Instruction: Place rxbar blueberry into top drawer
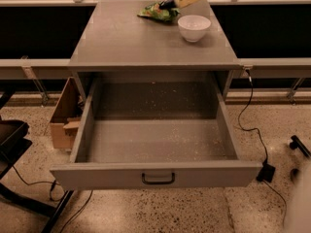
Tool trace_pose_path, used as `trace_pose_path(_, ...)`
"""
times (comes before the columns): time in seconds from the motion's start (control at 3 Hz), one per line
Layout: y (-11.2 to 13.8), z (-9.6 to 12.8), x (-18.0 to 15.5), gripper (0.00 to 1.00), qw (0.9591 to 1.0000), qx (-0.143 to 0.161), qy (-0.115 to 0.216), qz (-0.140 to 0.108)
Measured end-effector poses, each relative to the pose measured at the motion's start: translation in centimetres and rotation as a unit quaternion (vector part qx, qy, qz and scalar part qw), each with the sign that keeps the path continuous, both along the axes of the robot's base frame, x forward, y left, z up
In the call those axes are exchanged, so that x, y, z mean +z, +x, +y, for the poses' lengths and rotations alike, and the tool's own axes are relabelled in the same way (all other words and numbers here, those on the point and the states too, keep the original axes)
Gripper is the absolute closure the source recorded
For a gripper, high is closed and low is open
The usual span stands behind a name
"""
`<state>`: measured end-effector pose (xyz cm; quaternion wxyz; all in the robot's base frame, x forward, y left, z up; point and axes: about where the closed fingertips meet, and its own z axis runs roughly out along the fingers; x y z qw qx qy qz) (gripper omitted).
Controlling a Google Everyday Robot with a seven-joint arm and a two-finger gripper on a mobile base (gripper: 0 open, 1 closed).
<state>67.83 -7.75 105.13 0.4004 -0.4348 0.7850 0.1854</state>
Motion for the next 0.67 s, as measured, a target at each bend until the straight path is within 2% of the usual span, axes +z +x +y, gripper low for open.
trace_pose_path(0.33,-6.8,-2.2,2.1,1.0,0.9998,-0.012,0.01,-0.015)
trace_pose_path(0.67,-10.5,-3.1,-2.2,1.0,0.9999,-0.014,-0.008,-0.005)
